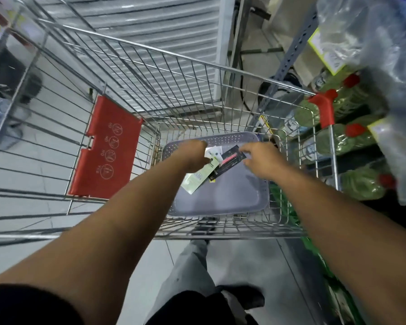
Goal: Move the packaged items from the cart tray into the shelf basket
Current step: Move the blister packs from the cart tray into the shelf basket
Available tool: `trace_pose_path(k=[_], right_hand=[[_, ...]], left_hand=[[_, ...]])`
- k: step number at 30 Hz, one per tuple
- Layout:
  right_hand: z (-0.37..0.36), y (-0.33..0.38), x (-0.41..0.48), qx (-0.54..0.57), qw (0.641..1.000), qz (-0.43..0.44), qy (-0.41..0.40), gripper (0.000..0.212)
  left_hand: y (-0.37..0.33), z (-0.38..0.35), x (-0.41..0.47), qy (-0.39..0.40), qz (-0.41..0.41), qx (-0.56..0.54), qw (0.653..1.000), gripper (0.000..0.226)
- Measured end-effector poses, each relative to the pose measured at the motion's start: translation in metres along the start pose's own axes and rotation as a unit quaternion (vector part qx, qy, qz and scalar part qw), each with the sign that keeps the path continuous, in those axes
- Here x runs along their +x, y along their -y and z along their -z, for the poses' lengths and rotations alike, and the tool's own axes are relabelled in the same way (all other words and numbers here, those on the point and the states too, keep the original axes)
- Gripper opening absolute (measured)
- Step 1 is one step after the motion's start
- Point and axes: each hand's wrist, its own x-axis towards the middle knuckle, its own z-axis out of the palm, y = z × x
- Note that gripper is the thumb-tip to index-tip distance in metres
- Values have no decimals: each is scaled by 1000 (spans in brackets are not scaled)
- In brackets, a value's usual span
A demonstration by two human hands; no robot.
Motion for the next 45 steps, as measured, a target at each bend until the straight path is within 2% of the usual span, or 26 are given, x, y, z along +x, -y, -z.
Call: trace_pose_path(k=[6,10,17,20,22,28,32,34,37,38,42,45], right_hand=[[-36,3,48,-20,998,-5,54,37],[-61,3,74,-9,997,-28,74,33],[-98,2,104,47,990,-73,111,19],[-104,6,110,59,988,-101,103,21],[-108,8,112,56,987,-114,99,33],[-115,12,115,89,982,-126,110,36],[-116,12,117,132,974,-144,117,30],[-116,13,117,197,960,-156,124,29],[-115,17,114,326,916,-195,129,28],[-115,18,113,349,909,-185,131,26],[-122,25,114,354,917,-123,140,10],[-130,28,120,330,931,-124,91,9]], left_hand=[[36,-41,24,44,19,33,998,49],[45,-63,34,57,34,41,997,53],[30,-106,43,-11,68,8,998,64],[24,-111,50,-36,68,11,997,71],[23,-112,52,-47,78,10,996,72],[22,-114,55,-60,96,9,993,53],[23,-116,52,-53,98,-28,993,58],[24,-114,50,-57,92,-66,992,51],[29,-106,47,-71,91,-133,984,26],[31,-103,47,-75,92,-153,981,19],[42,-99,48,-86,75,-199,973,12],[46,-100,50,-95,72,-215,969,13]])
